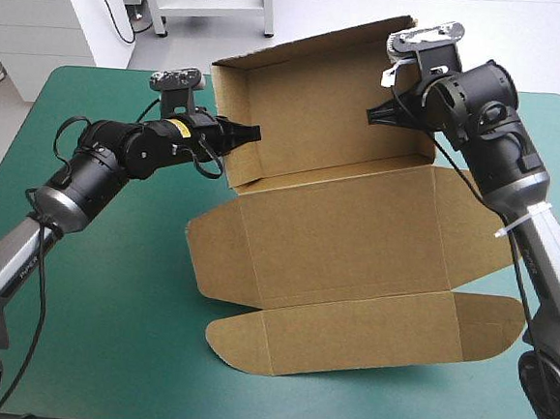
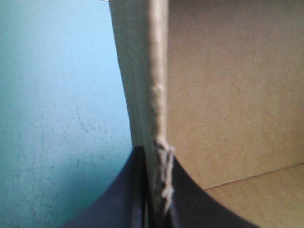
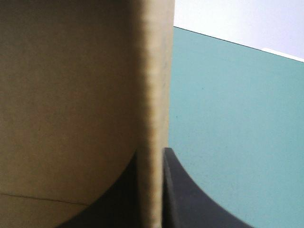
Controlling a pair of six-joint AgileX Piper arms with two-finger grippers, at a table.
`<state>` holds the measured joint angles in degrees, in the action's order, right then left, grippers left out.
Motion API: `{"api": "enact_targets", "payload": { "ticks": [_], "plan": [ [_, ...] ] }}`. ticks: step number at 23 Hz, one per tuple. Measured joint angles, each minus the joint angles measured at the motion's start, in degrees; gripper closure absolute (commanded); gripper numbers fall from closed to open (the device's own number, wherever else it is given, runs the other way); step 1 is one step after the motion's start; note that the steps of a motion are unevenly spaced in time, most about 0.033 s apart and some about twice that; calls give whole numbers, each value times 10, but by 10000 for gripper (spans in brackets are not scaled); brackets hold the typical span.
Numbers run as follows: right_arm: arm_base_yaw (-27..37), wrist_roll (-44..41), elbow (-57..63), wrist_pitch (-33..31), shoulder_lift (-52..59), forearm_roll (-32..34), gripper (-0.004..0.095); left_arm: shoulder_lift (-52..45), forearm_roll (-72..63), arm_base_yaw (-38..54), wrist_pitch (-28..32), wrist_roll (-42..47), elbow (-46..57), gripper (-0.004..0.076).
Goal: Fold the box
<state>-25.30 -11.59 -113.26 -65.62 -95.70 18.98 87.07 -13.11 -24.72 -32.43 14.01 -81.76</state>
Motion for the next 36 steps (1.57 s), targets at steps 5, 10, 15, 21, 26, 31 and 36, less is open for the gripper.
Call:
{"api": "enact_targets", "payload": {
  "ticks": [5,10,15,21,26,31,36],
  "plan": [
    [8,-21,0,-13,-4,-43,908,29,102,-5,-139,42,-110,731],
    [65,1,-2,-52,-44,-142,908,120,138,-14,-312,38,-261,731],
    [108,40,9,-59,-91,-218,908,226,131,-14,-390,24,-349,731],
    [110,48,112,-44,-127,-229,908,293,118,-14,-393,18,-351,731],
    [110,48,155,-35,-133,-241,908,312,113,-14,-393,14,-350,731],
    [111,50,156,-35,-133,-241,908,314,109,-14,-393,13,-332,731],
    [111,51,157,-46,-133,-232,908,314,99,-14,-387,16,-295,731]
  ]
}}
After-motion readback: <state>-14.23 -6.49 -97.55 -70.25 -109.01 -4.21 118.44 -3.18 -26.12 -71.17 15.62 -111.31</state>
